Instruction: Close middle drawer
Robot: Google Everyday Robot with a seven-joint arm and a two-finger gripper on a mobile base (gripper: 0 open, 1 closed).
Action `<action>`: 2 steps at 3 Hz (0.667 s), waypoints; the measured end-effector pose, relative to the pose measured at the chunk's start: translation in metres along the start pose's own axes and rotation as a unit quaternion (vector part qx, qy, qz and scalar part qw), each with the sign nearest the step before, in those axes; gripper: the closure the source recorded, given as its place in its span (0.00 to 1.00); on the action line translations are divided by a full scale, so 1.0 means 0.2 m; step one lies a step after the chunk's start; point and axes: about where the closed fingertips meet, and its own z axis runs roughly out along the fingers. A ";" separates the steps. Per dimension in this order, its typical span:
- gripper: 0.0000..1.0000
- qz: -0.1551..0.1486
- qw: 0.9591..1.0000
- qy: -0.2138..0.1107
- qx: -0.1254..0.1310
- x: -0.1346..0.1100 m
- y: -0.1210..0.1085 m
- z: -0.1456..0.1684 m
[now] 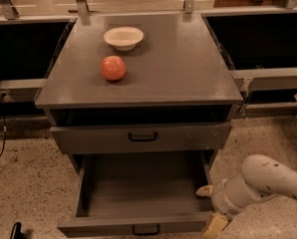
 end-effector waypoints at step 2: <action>0.70 -0.025 0.999 -0.030 0.001 0.04 0.06 0.16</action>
Offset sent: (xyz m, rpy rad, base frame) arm -0.0104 0.0077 -0.0260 0.0499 -0.0247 0.0259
